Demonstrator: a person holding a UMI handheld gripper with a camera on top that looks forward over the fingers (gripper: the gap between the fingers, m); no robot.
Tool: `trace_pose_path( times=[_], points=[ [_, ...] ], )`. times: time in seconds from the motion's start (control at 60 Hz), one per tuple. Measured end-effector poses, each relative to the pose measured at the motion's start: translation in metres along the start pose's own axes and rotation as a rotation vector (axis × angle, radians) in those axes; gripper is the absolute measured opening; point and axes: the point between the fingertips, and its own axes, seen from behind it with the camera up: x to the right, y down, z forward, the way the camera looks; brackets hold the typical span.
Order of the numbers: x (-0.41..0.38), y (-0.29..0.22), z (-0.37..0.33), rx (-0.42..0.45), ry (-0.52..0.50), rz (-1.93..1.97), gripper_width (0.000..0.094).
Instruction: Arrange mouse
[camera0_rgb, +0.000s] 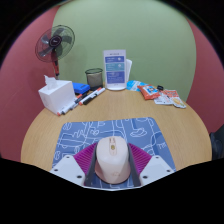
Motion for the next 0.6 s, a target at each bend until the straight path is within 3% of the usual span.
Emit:
trace_pose_path(
  times=[0.05, 0.1, 0.15, 0.4, 0.6],
  points=[
    [0.001, -0.004, -0.006, 0.020, 0.004, -0.008, 0.0659],
    [-0.001, -0.010, -0.015, 0.028, 0.003, -0.018, 0.0855],
    [0.000, -0.016, -0.028, 0.040, 0.013, -0.021, 0.0824],
    [-0.007, -0.049, -0.138, 0.132, 0.082, -0.023, 0.0853],
    [-0.021, -0.039, -0.248, 0.173, 0.144, -0.011, 0.0841]
  ],
)
